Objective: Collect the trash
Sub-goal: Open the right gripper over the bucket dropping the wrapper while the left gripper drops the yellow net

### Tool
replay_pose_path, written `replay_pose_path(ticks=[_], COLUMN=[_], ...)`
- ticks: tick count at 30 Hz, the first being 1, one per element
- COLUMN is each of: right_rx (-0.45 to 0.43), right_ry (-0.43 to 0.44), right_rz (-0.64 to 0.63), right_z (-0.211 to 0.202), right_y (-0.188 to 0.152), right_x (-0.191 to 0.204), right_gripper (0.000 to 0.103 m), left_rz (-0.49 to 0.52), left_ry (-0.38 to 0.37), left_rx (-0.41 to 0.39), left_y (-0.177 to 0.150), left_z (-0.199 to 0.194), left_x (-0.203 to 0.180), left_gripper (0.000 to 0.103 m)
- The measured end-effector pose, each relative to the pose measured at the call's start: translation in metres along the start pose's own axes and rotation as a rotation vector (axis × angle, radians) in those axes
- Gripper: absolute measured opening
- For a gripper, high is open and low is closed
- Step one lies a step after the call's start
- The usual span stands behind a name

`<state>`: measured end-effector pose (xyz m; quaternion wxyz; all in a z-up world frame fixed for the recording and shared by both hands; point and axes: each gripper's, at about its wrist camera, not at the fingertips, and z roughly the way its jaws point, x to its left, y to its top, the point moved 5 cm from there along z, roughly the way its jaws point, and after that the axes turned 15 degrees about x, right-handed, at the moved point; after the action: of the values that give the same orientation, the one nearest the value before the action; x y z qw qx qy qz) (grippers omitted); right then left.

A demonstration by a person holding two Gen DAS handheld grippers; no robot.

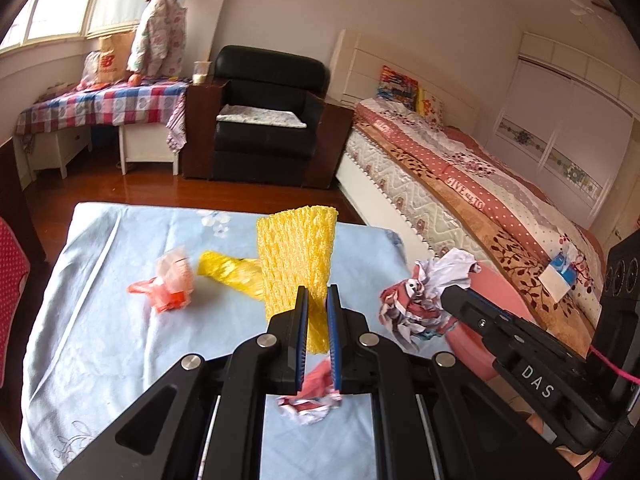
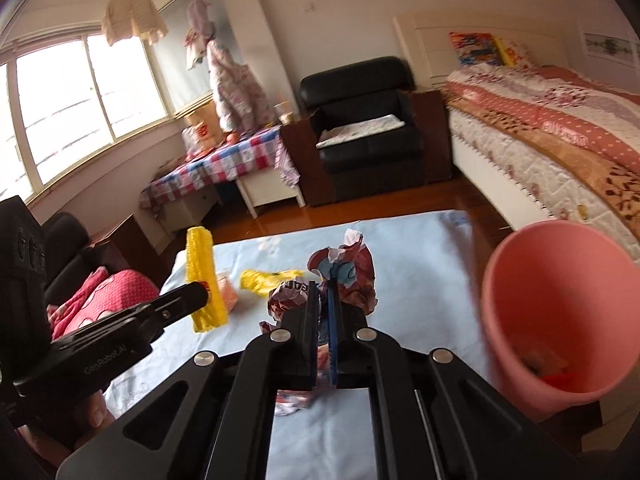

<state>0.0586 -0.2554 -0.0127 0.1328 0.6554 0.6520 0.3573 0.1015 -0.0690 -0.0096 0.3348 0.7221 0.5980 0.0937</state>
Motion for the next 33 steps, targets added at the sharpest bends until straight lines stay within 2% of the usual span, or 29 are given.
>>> replay_pose_path(ticks=[10, 18, 27, 33], right_rx=[-0.068, -0.095, -0.082, -0.041], right_ry=[-0.123, -0.195, -0.254, -0.289], right_rz=[0.123, 0.218, 0.3, 0.339], right_z=[-0.036, -0.059, -0.063, -0.059], right_y=[-0.007, -0.019, -0.029, -0.041], right_x=[-0.079, -0.137, -0.186, -0.21], right_gripper=[0.004, 0.004, 0.004, 0.004], left_rz=[0.122, 0.221, 0.304, 0.3], left_ry=[-0.047, -0.094, -0.14, -0.223], left_rx=[-0.004, 0.022, 0.082, 0.149], left_y=[0.014, 0.011, -0.001, -0.01], left_z=[0.017, 0.046, 0.087, 0.113], left_x=[-0.08, -0.15, -0.204, -0.224], left_gripper=[0.008, 0.008, 0.008, 0.008])
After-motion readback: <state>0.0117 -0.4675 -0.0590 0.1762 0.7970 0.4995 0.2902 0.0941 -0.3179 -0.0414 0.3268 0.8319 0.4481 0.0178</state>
